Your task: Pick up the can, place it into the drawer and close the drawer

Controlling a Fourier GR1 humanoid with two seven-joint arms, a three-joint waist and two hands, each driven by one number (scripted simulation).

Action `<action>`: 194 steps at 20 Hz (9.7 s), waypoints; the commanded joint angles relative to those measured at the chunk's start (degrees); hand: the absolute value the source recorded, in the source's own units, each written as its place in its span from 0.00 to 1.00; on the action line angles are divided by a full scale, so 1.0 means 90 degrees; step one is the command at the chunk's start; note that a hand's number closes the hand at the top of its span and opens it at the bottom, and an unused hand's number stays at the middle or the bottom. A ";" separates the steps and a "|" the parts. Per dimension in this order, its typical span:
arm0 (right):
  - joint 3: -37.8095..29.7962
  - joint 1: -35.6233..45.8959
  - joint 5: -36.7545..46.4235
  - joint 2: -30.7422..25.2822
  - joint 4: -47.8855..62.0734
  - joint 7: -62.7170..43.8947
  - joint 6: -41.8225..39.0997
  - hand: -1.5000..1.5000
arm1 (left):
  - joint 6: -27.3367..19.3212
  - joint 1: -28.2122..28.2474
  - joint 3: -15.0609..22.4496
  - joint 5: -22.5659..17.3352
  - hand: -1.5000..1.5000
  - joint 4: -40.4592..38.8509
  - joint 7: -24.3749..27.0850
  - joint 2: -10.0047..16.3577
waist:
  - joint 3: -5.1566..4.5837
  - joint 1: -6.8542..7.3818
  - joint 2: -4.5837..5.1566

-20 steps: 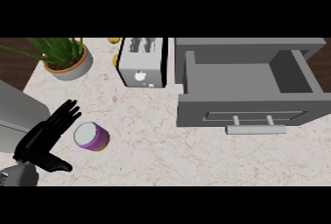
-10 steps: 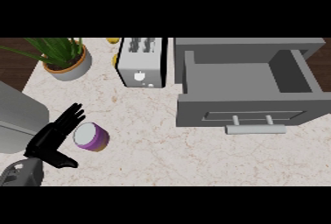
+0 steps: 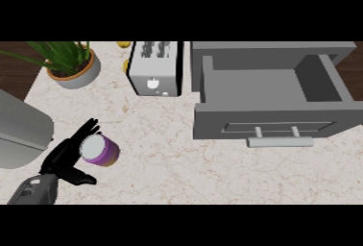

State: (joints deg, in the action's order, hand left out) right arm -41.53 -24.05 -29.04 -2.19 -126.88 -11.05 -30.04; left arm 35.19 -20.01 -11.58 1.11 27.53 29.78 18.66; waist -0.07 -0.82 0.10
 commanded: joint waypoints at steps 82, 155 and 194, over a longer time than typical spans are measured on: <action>0.0141 0.0030 -0.0459 0.0096 -0.0553 -0.0612 0.0265 0.00 | -0.7754 -0.5251 0.2688 -0.3079 1.00 0.2363 -0.3507 -0.2074 | 0.0011 -0.0165 0.0016; 0.3894 0.3369 0.7387 -0.0254 0.0266 0.1100 0.1241 0.00 | -0.9005 -0.6776 0.5020 -0.6763 0.00 0.0276 -0.1745 -0.2074 | 0.0008 0.0140 0.0036; 0.3918 0.8100 1.1226 -0.0670 1.0479 0.2214 0.6574 0.00 | -0.9141 -0.5158 0.4846 -0.5521 0.00 0.3121 -0.3437 0.0198 | 0.0017 0.0424 0.0075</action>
State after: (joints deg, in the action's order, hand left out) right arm -3.62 46.73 73.00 -8.12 -40.04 8.22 25.18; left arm -46.96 -67.78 32.78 -49.18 53.53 -0.95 19.90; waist -0.89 2.94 -0.43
